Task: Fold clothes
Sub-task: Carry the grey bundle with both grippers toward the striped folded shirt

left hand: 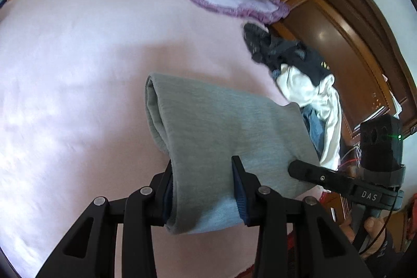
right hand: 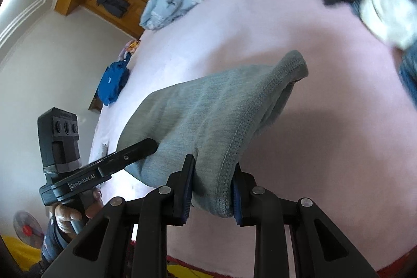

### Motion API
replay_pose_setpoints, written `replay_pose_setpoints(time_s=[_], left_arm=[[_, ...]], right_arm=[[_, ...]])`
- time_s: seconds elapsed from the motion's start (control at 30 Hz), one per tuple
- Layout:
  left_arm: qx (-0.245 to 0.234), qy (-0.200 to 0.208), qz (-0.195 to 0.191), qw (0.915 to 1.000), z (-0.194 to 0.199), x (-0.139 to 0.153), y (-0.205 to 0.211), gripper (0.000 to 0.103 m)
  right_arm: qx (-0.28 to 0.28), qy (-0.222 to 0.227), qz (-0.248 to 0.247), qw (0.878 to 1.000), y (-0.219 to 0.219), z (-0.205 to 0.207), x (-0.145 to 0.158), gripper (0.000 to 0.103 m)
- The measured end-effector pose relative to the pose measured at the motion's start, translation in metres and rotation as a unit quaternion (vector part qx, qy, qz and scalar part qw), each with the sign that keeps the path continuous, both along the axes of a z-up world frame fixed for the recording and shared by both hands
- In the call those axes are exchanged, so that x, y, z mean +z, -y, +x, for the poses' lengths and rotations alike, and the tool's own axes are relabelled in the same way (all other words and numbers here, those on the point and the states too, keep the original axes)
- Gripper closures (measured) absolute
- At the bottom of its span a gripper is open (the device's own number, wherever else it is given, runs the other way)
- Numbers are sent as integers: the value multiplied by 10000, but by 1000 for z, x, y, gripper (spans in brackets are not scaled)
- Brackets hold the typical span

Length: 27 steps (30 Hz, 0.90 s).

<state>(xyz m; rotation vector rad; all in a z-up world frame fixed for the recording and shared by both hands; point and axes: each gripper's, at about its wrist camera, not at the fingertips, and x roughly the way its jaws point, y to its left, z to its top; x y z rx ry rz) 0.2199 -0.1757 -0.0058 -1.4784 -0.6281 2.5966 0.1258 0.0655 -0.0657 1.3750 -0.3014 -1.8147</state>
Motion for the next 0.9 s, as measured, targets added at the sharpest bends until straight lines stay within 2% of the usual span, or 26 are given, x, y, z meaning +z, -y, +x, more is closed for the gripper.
replay_pose_setpoints(time_s=[0.17,0.37,0.57,0.9], left_arm=[[294,-185,-55,9994,13,20,33,68],[761,-159,-70,9969,57,8,74,68],[1221,187,404,9915,89,-7,131,68],[1790,-208,275,9832,135,29,181,68]], right_arm=[[314,-287,45,9991,39,3,23,77],[903,-310,113,9954,92,22,17,77],[1360,-23,148,9906,148,35,11,77],[1901,-340,51,9812,221,66,46,77]])
